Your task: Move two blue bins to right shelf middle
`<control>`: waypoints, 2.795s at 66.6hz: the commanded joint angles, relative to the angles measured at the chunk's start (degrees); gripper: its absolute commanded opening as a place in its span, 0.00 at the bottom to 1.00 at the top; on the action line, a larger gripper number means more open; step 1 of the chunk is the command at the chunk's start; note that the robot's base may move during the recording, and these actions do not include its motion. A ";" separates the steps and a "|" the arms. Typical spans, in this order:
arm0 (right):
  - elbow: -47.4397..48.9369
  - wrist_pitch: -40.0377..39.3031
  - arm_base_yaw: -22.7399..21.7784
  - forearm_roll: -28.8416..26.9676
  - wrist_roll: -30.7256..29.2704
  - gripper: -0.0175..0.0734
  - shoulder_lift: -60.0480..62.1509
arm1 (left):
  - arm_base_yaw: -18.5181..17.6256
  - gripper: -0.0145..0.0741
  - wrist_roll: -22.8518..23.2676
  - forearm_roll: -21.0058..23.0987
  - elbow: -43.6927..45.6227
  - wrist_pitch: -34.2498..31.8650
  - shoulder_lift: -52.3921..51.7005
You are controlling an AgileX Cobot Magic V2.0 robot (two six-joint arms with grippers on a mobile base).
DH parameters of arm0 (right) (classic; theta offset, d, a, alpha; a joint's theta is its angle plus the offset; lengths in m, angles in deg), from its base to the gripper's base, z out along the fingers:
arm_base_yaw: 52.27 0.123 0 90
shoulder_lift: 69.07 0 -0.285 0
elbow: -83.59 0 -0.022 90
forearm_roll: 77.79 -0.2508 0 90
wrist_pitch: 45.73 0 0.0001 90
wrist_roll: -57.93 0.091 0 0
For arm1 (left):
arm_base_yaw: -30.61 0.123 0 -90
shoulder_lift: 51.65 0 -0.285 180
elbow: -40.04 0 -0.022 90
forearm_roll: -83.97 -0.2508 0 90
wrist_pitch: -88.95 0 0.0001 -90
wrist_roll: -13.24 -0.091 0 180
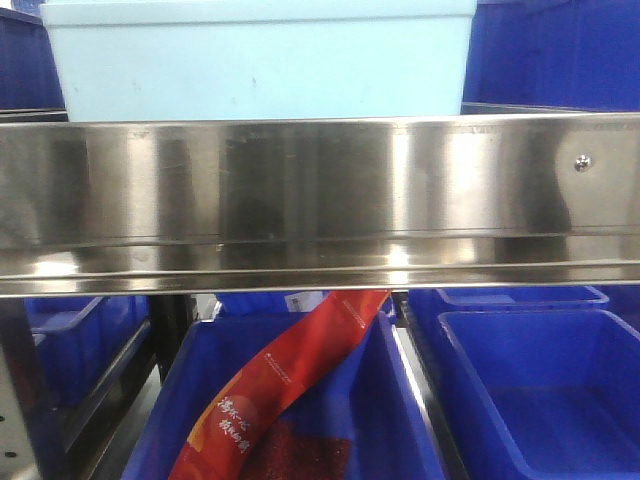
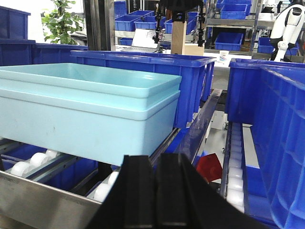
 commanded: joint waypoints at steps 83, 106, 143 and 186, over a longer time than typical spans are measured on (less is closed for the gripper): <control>-0.28 -2.56 -0.05 0.51 -0.13 0.01 0.27 | 10.26 0.04 -1.65 -2.21 -29.07 -19.43 -9.82; -0.28 -2.56 -0.05 0.51 -0.13 0.01 0.27 | 10.26 0.04 -1.65 -2.21 -29.07 -19.50 -9.82; -2.22 -2.19 -11.20 -10.87 -13.49 0.01 1.52 | 10.26 0.04 -1.65 -2.21 -29.07 -19.50 -9.82; -23.77 -6.64 -23.45 -11.99 -10.40 0.01 18.35 | 10.26 0.04 -1.65 -2.21 -29.07 -19.60 -9.82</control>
